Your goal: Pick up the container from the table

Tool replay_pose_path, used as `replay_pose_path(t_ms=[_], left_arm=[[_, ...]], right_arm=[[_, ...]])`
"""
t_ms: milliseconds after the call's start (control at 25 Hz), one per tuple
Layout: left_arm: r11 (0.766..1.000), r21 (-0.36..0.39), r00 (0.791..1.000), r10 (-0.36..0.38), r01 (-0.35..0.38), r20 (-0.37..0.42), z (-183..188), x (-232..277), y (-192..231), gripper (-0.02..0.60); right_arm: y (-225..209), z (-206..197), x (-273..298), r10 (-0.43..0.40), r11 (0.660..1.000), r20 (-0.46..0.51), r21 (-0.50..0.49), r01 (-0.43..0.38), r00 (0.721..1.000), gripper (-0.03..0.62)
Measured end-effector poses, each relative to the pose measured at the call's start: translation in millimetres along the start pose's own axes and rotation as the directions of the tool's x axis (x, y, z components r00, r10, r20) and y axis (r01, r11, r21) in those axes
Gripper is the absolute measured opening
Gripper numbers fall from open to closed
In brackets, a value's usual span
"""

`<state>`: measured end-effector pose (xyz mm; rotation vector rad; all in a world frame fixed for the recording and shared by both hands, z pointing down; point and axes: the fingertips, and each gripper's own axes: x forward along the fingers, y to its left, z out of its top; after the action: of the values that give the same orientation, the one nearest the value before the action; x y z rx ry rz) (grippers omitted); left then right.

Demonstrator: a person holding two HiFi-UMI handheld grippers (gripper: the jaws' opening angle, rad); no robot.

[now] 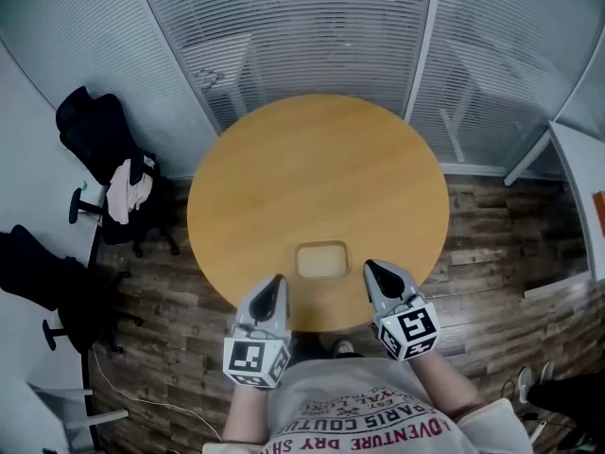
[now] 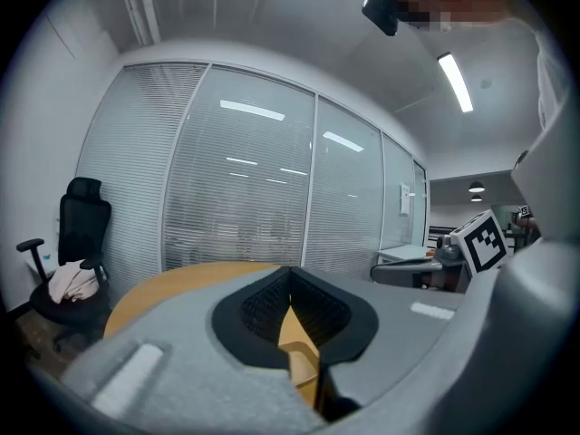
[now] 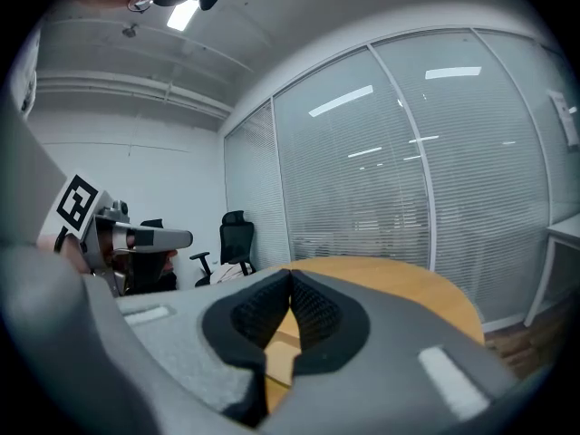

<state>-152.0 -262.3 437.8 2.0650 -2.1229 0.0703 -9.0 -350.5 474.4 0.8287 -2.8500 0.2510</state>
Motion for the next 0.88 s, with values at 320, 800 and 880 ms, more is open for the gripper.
replay_pose_path(t_ms=[320,800,880], left_arm=[[0.996,0.007,0.996,-0.089,0.089,-0.004,2.3,47.9,32.9,0.006],[0.988,0.008,0.988,-0.152,0.152,-0.025,-7.6,106.3,72.8,0.006],[0.988,0.0,0.987,-0.154,0.154,-0.038,-13.4,111.1,76.6,0.006]], right_arm=[[-18.1,-11.2,51.1,-0.057,0.998,-0.067,0.026,0.058,0.996,0.003],[-43.9,-67.7,113.2,-0.111,0.989,-0.268,0.065,0.133,0.957,0.003],[-49.7,-88.6,119.4,-0.111,0.987,-0.328,0.072,0.142,0.938,0.003]])
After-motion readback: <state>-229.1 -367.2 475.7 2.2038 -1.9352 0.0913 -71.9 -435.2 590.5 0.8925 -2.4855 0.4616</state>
